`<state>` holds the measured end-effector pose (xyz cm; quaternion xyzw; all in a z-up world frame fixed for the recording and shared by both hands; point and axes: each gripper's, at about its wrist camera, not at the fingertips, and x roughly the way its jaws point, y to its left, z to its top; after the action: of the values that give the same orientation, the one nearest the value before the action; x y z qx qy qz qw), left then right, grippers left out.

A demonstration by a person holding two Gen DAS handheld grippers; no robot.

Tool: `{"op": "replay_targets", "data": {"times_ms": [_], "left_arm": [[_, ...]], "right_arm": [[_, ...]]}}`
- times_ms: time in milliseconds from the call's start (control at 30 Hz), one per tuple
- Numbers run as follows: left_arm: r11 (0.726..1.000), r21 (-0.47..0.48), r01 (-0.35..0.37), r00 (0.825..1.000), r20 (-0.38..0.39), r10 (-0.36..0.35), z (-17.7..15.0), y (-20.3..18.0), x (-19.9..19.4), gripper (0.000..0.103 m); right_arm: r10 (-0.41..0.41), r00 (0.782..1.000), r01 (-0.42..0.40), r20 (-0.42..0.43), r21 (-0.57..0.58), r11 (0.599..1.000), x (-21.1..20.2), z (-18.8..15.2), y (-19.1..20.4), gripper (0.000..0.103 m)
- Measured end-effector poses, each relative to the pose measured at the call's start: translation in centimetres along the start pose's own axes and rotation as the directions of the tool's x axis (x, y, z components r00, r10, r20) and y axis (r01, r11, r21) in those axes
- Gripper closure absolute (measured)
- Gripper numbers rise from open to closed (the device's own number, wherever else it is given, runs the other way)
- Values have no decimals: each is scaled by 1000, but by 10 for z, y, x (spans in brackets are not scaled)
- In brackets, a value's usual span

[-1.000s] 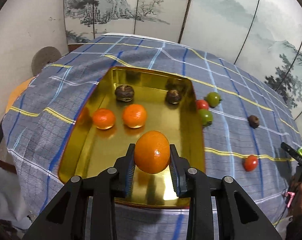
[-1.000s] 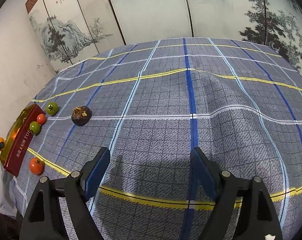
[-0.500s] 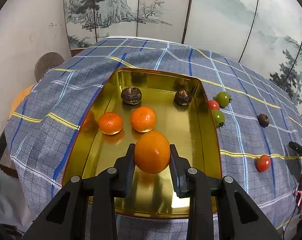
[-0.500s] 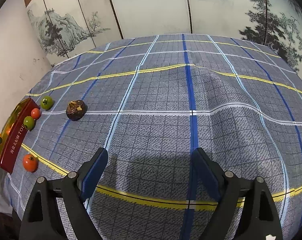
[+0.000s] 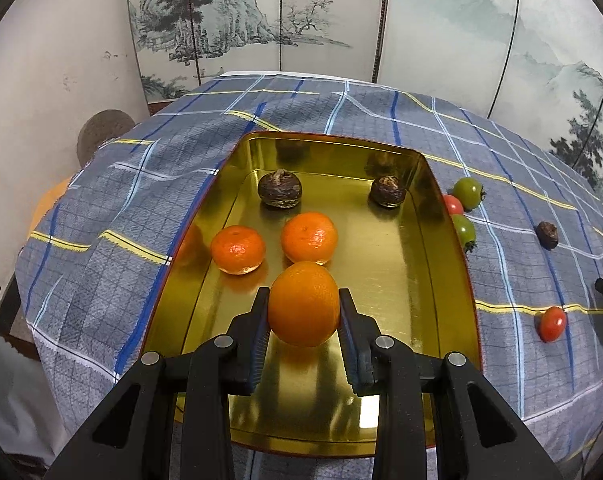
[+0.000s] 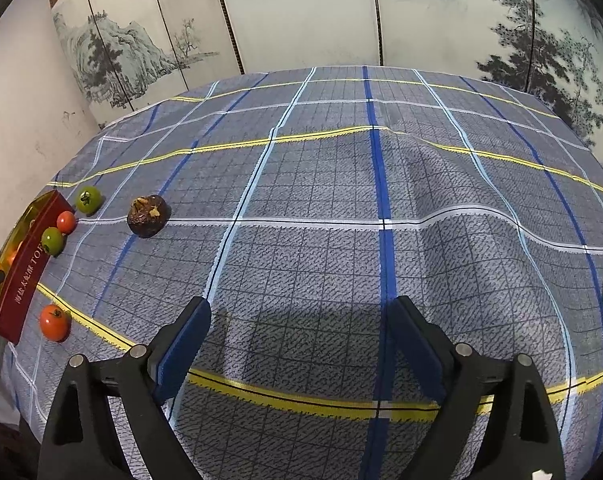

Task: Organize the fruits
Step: 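Carry the tangerine with the left gripper into the tin and open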

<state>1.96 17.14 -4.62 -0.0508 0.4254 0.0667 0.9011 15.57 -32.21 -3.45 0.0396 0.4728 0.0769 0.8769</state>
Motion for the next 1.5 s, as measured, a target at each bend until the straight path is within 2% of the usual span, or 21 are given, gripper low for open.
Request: {"op": "replay_targets", "data": {"times_ms": [1500], "left_arm": [[998,14,-69,998,1,69,6,15,11,69]], "right_arm": [[-5,1000,5,-4,-6,1000,1,0,2,9]]}}
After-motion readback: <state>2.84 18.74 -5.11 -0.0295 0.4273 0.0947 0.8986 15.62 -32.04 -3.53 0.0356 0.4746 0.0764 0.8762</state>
